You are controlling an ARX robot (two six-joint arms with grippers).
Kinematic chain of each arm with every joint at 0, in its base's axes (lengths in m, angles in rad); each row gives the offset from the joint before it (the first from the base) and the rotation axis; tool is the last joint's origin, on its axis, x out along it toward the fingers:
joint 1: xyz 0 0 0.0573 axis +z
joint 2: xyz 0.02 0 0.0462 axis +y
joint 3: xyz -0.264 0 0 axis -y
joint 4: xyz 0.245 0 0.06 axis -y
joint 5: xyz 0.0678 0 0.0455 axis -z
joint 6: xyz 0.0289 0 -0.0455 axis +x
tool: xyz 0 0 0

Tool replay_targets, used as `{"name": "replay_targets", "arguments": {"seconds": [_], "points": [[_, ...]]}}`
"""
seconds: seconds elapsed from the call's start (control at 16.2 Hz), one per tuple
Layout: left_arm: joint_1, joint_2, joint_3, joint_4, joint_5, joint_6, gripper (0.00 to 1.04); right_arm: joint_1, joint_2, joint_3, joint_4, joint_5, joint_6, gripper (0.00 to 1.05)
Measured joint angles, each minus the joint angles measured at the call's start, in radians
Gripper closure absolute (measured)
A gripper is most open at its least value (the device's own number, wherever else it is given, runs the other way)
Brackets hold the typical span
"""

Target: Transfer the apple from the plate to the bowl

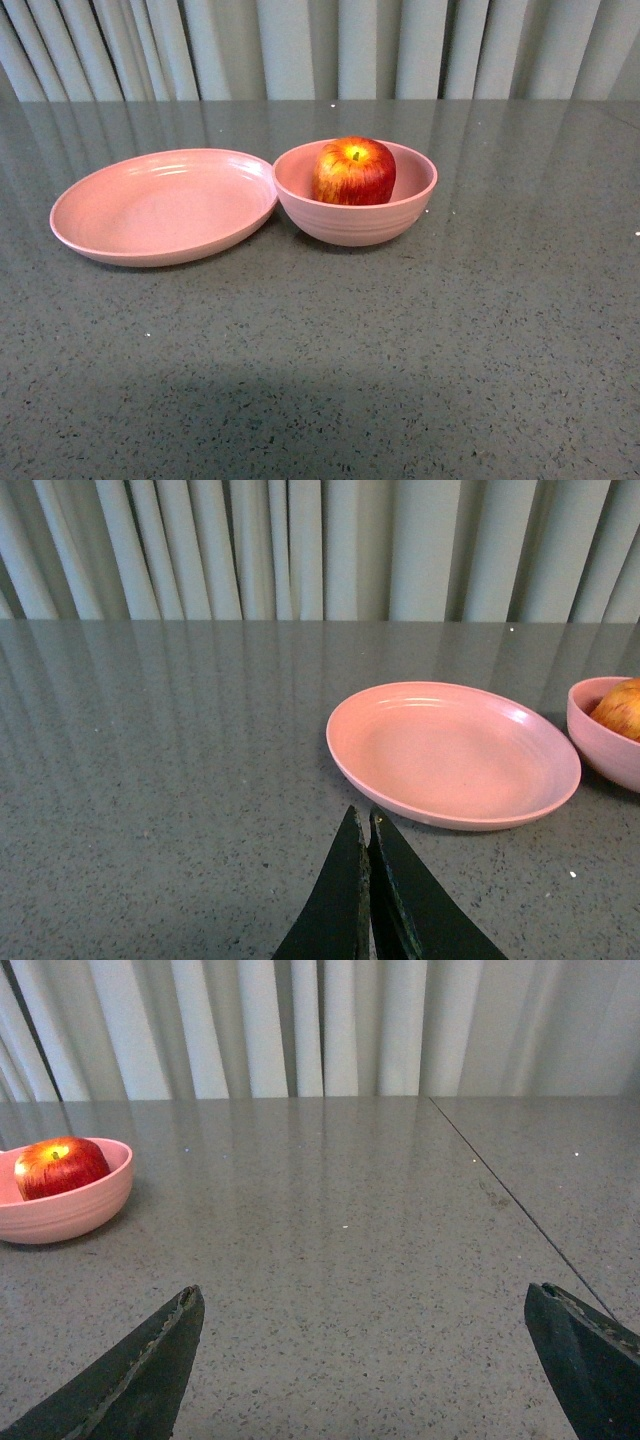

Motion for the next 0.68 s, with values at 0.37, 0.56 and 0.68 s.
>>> {"name": "replay_targets", "arguments": {"seconds": [0.37, 0.56, 0.68], "points": [[0.0, -0.131, -0.039, -0.09, 0.0, 0.0, 1.04, 0.0, 0.0, 0.0, 0.0, 0.0, 0.0, 0.07], [0.0, -0.167, -0.064, -0.093, 0.0, 0.0, 1.04, 0.0, 0.0, 0.0, 0.0, 0.0, 0.0, 0.07], [0.0, -0.204, -0.064, -0.12, 0.0, 0.0, 1.04, 0.0, 0.0, 0.0, 0.0, 0.0, 0.0, 0.07]]}}
